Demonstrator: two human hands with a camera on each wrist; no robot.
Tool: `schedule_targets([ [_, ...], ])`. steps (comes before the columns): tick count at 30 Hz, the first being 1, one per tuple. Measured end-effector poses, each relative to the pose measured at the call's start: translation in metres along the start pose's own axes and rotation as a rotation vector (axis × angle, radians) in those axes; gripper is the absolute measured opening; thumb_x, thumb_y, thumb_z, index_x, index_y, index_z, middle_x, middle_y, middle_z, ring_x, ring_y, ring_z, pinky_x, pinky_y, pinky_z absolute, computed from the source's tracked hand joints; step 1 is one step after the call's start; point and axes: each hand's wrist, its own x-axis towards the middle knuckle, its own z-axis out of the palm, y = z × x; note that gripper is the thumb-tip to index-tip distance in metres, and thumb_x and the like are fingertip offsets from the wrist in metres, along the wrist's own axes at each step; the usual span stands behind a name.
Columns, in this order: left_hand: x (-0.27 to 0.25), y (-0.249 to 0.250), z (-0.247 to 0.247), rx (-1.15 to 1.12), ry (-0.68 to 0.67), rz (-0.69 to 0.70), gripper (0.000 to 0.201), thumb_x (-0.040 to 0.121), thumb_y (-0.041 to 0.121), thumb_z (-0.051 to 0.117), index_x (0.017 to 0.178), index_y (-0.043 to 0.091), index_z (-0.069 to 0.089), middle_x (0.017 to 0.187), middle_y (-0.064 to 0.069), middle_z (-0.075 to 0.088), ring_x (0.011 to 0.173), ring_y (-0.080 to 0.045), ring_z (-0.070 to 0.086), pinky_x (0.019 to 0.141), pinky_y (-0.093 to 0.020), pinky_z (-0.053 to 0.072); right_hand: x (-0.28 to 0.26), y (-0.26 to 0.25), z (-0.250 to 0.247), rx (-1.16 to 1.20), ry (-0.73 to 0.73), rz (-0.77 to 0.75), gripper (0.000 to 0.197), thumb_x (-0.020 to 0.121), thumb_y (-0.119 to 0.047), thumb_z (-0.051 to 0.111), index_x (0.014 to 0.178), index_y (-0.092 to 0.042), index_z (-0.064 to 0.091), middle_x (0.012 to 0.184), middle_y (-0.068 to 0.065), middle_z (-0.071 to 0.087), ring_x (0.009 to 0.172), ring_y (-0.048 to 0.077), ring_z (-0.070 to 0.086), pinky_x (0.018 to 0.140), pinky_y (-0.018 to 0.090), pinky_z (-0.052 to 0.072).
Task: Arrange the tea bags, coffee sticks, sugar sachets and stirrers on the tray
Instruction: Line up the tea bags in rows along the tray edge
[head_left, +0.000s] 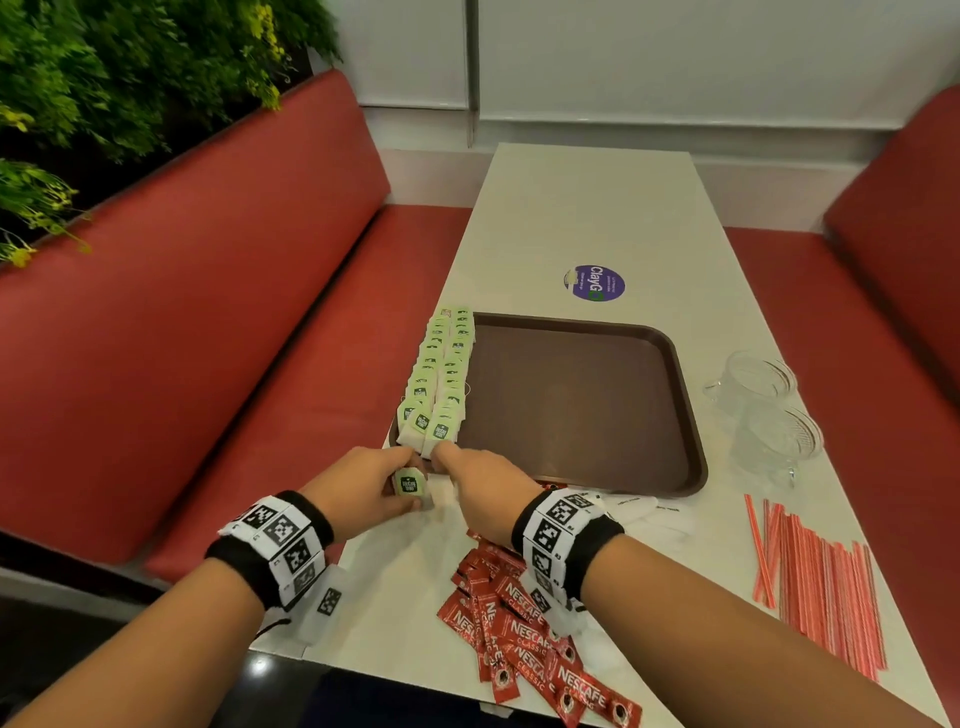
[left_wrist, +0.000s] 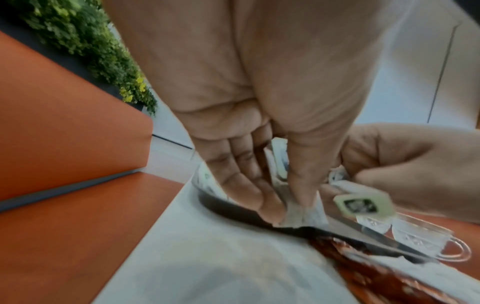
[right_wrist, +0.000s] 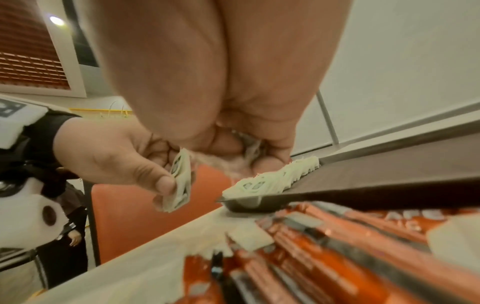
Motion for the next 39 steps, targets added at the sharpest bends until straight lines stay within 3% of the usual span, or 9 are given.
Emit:
schedule_targets([
  [5,0.006,0.019,-0.009,-0.094,0.145,0.119,0.018,0.078,0.031,0.082,0.084,0.035,0.066,0.074,0.014,0.069,0.068,-0.008,0.063,0.063,-0.02,0.05,-0.003,0.012,-0.009,0.07,0.133,-0.099,0.02,0.089,-0.031,0.056,0.106,-0.02,0.052,0.101,0.001,0.06,0.089,0.023,0.058,0.081,0.04,0.05],
  [12,0.021,0.038,-0.016,-0.023,0.272,0.28,0.007,0.083,0.022,0.078,0.084,0.025,0.072,0.073,0.016,0.064,0.071,-0.002,0.058,0.064,-0.011,0.04,0.002,0.028,-0.011,0.048,0.248,-0.121,0.016,0.093,-0.022,0.057,0.082,-0.02,0.046,0.087,0.003,0.053,0.08,0.026,0.054,0.076,0.046,0.048],
  [16,0.034,0.035,-0.017,-0.031,0.299,0.199,0.008,0.09,0.017,0.069,0.09,0.024,0.067,0.073,0.015,0.065,0.065,-0.002,0.056,0.058,-0.01,0.037,0.0,0.033,-0.016,0.118,0.233,-0.027,0.011,0.094,-0.027,0.06,0.098,-0.019,0.053,0.099,0.0,0.058,0.089,0.022,0.056,0.082,0.039,0.049],
  [19,0.05,0.026,-0.023,0.04,0.3,0.059,0.006,0.093,0.021,0.064,0.096,0.027,0.064,0.077,0.009,0.065,0.064,-0.003,0.055,0.055,-0.013,0.036,-0.003,0.038,-0.022,0.174,0.134,0.089,0.043,0.088,-0.022,0.065,0.126,-0.019,0.046,0.116,0.001,0.056,0.099,0.023,0.058,0.082,0.034,0.048],
  [22,0.066,0.016,-0.022,0.152,0.134,-0.048,0.009,0.094,0.026,0.063,0.097,0.034,0.063,0.084,0.006,0.065,0.072,-0.01,0.058,0.061,-0.022,0.04,-0.002,0.043,-0.021,0.224,0.073,0.127,0.061,0.079,-0.01,0.068,0.131,-0.021,0.038,0.108,-0.002,0.051,0.093,0.02,0.058,0.073,0.03,0.047],
  [30,0.09,0.008,-0.009,0.247,0.021,-0.138,0.027,0.087,0.036,0.07,0.113,0.034,0.066,0.105,0.002,0.066,0.093,-0.018,0.061,0.081,-0.03,0.05,-0.004,0.052,-0.023,0.273,0.078,0.149,0.04,0.084,0.004,0.052,0.105,-0.02,0.028,0.077,-0.008,0.038,0.063,0.0,0.038,0.054,0.02,0.031],
  [33,0.092,0.007,-0.007,0.208,0.046,-0.184,0.037,0.077,0.038,0.08,0.109,0.033,0.062,0.1,0.008,0.061,0.087,-0.014,0.059,0.076,-0.028,0.048,-0.003,0.054,-0.023,0.225,0.126,0.148,0.025,0.09,-0.002,0.052,0.098,-0.018,0.034,0.089,-0.001,0.05,0.075,0.015,0.053,0.064,0.03,0.045],
  [36,0.092,0.01,-0.005,0.24,0.073,-0.225,0.047,0.073,0.044,0.083,0.109,0.031,0.056,0.101,0.011,0.058,0.091,-0.014,0.058,0.08,-0.033,0.049,-0.003,0.055,-0.024,0.161,0.16,0.116,0.027,0.088,-0.006,0.056,0.079,-0.025,0.039,0.093,-0.002,0.047,0.082,0.021,0.049,0.075,0.035,0.044],
  [39,0.092,0.012,-0.006,0.331,0.115,-0.23,0.057,0.069,0.054,0.082,0.112,0.033,0.049,0.107,0.01,0.051,0.097,-0.016,0.057,0.088,-0.038,0.047,-0.002,0.057,-0.023,0.16,0.207,0.1,0.009,0.09,-0.013,0.062,0.086,-0.017,0.055,0.099,0.001,0.055,0.087,0.021,0.053,0.082,0.035,0.048],
])
